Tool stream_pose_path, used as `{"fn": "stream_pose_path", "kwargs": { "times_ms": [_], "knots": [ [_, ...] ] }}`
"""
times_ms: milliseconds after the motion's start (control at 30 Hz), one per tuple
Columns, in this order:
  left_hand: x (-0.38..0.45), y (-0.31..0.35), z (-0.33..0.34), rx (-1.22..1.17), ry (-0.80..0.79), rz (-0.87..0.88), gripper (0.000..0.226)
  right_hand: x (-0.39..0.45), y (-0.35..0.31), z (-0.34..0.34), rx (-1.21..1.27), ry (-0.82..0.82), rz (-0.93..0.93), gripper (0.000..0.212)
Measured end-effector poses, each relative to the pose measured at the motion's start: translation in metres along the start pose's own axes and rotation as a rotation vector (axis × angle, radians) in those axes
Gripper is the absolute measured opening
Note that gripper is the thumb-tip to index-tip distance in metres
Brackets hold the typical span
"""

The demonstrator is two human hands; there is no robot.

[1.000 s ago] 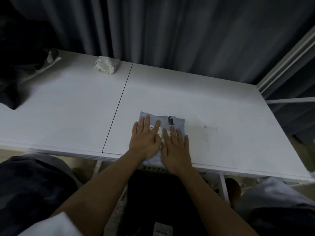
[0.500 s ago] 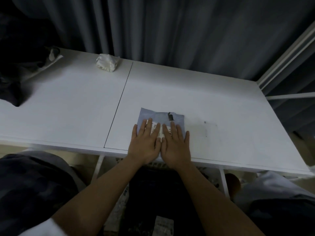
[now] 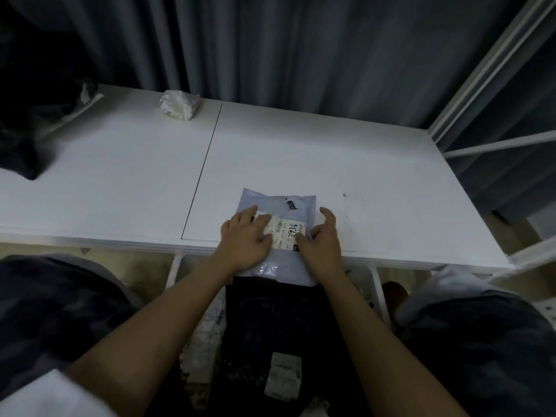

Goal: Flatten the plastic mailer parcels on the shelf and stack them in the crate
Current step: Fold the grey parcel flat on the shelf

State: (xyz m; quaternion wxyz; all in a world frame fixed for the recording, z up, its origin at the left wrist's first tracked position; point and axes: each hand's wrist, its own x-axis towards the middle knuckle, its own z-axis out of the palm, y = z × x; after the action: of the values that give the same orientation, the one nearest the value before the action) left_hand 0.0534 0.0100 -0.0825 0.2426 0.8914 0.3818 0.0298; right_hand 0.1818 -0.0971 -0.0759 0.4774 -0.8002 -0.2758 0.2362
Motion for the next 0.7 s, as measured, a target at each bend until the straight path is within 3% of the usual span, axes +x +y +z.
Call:
{"fn": "stream_pose_path", "kwargs": {
  "times_ms": [100,200,367,467,567,700],
  "knots": [
    [-0.023,0.001,0.003,-0.052,0.072,-0.006,0.065,-0.021,0.008,-0.012,0.178,-0.059,0.020,0.079],
    [-0.039,0.007,0.012,-0.028,0.137,0.078,0.057,-0.045,0.031,-0.025,0.215,-0.091,-0.030,0.066],
    [-0.067,0.022,0.047,0.005,0.015,0.275,0.045,-0.080,0.084,-0.050,0.142,-0.104,0.040,0.054],
    [-0.077,0.026,0.069,0.063,-0.133,0.305,0.038,-0.090,0.109,-0.062,0.000,-0.128,0.138,0.057],
    [-0.080,0.029,0.076,0.104,-0.239,0.293,0.037,-0.095,0.124,-0.070,-0.389,-0.255,0.263,0.075],
    [-0.077,0.029,0.066,0.095,-0.224,0.274,0.036,-0.091,0.101,-0.059,-0.632,-0.286,-0.009,0.050]
  ]
}}
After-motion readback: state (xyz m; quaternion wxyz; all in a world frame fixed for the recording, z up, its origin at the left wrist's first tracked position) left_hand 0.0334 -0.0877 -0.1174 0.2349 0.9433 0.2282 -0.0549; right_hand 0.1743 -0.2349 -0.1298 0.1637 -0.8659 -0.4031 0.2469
